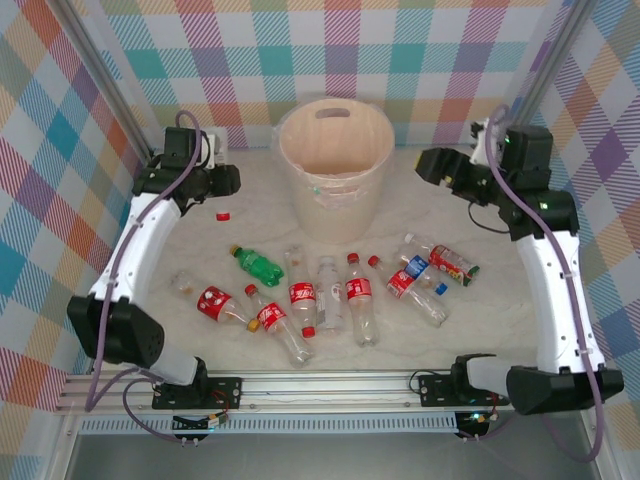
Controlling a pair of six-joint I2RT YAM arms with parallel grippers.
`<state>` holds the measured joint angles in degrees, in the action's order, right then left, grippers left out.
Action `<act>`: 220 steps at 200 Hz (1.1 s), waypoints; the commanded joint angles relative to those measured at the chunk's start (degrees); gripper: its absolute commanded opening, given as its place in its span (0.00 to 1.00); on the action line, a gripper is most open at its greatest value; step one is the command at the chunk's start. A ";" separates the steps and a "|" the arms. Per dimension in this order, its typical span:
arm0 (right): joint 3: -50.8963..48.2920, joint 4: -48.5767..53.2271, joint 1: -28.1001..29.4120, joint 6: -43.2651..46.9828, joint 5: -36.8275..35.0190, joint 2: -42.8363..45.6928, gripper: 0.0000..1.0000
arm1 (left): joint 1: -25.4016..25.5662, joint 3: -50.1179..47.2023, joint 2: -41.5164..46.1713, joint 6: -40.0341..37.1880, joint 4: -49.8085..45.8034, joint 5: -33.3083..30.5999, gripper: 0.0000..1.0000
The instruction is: Put the plastic bottles in the bin
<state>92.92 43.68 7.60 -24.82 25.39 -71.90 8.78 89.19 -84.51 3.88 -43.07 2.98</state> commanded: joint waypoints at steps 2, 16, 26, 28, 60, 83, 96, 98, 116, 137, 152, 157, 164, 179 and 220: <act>7.55 -4.05 8.27 0.43 2.45 -5.90 0.83 | 3.89 0.97 6.28 3.16 -2.33 4.62 0.53; 11.82 -7.23 12.56 -0.47 3.60 -10.73 0.83 | 5.83 -0.31 8.79 5.22 -0.43 8.65 0.52; 15.01 -9.26 15.05 -1.27 4.34 -14.15 0.83 | 7.10 -1.37 10.14 6.84 1.26 11.50 0.50; 15.71 -9.65 15.60 -1.46 4.46 -14.85 0.84 | 7.34 -1.60 10.39 7.19 1.64 12.04 0.49; 26.11 -12.29 21.79 -2.10 5.75 -24.80 0.85 | 10.85 -3.63 11.10 10.46 6.70 18.02 0.48; 30.55 -13.07 23.32 -2.91 7.22 -29.75 0.86 | 12.87 -3.38 9.71 10.74 8.48 19.28 0.48; 31.58 -13.70 23.38 -3.88 8.42 -31.32 0.86 | 13.34 -3.46 9.05 11.43 9.96 20.47 0.48; 31.65 -13.88 23.42 -3.98 8.64 -31.51 0.86 | 13.37 -3.42 8.91 11.48 10.29 20.83 0.48; 31.78 -15.40 23.62 -5.38 10.69 -32.57 0.87 | 13.71 -3.58 8.05 12.29 12.57 22.64 0.48; 31.59 -16.39 23.95 -6.37 14.81 -33.32 0.86 | 13.72 -3.55 7.00 13.62 15.00 24.40 0.48; 30.88 -16.01 24.13 -5.64 15.92 -33.56 0.86 | 13.71 -3.53 6.01 14.86 17.05 26.14 0.48; 30.83 -15.80 24.13 -5.45 16.23 -33.70 0.86 | 13.70 -3.43 5.70 15.45 17.71 26.85 0.48; 30.90 -15.39 24.13 -5.16 16.41 -33.99 0.86 | 13.73 -3.32 5.23 16.21 18.49 27.85 0.48; 31.22 -14.82 24.12 -4.63 16.75 -34.64 0.86 | 13.81 -3.49 4.54 18.02 20.84 29.97 0.48; 34.78 -9.54 24.06 -0.48 13.73 -37.37 0.85 | 13.99 -3.87 3.45 20.48 24.95 33.50 0.48</act>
<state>124.53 31.33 31.48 -28.69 39.68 -107.55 22.11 85.62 -80.75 21.89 -23.09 32.21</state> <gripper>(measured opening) 0.851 0.485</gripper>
